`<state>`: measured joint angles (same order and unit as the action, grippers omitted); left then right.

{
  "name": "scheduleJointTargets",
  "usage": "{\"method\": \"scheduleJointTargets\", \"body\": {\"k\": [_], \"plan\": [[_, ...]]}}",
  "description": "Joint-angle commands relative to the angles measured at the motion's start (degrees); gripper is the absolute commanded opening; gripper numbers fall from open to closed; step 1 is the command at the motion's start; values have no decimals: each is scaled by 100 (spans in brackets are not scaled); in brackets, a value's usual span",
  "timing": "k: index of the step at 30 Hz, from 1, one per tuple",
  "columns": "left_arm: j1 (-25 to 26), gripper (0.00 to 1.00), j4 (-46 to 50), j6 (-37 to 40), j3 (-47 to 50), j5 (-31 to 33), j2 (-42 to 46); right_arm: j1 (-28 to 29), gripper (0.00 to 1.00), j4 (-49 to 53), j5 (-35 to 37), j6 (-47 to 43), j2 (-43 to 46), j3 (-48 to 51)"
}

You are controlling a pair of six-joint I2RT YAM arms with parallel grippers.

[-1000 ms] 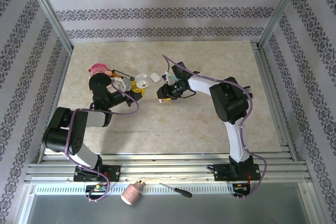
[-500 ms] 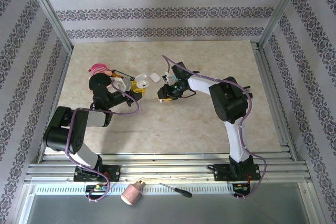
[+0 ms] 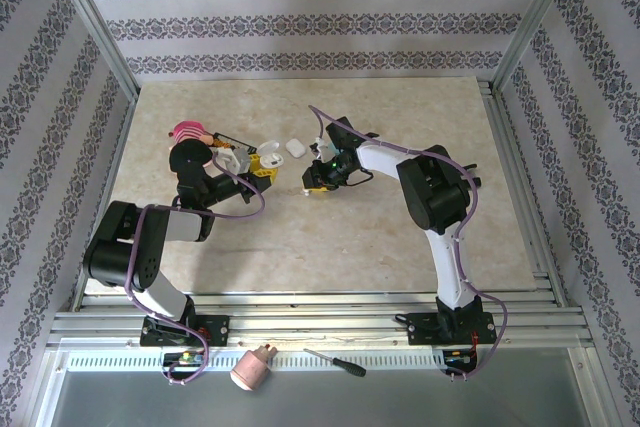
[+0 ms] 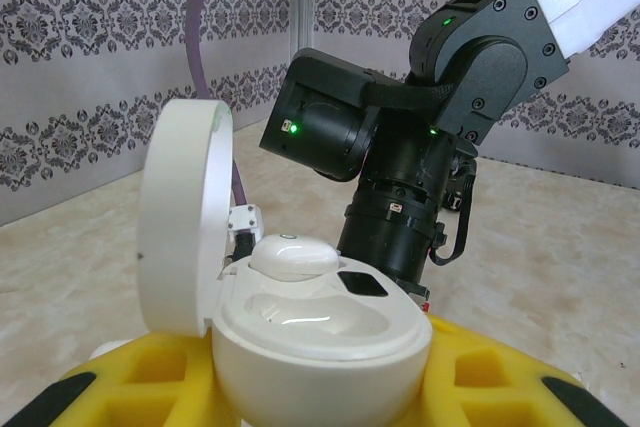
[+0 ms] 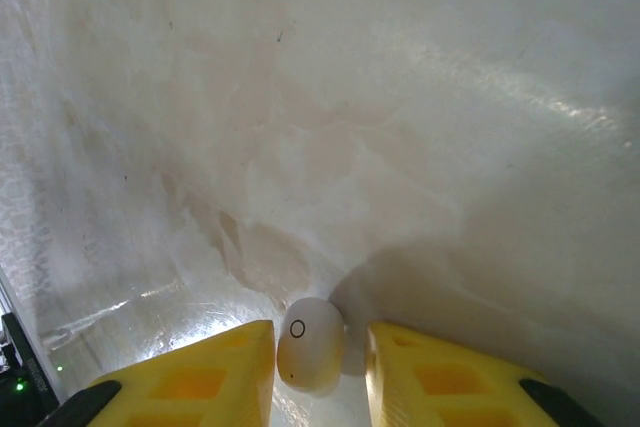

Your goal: Insert wireless bluetooth earbuds into charging case

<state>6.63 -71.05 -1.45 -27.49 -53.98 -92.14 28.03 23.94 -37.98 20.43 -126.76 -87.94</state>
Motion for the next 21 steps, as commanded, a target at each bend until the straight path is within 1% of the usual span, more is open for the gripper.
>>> {"method": "scheduleJointTargets", "body": {"k": [1, 7, 12, 15, 21], "plan": [[-91, 22, -401, -100, 50, -161, -32, 96, 28, 146, 277, -159, -205, -110], [-89, 22, -478, -142, 54, -163, -66, 97, 24, 213, 392, -175, -200, -113], [-97, 22, -507, -154, 53, -158, -95, 97, 21, 116, 283, -128, -84, -51], [-99, 22, -539, -167, 59, -158, -111, 90, 21, 31, 275, -127, 95, 37], [-94, 22, -730, -226, 57, -46, -178, 49, 20, -150, 591, -108, 798, 461]]}}
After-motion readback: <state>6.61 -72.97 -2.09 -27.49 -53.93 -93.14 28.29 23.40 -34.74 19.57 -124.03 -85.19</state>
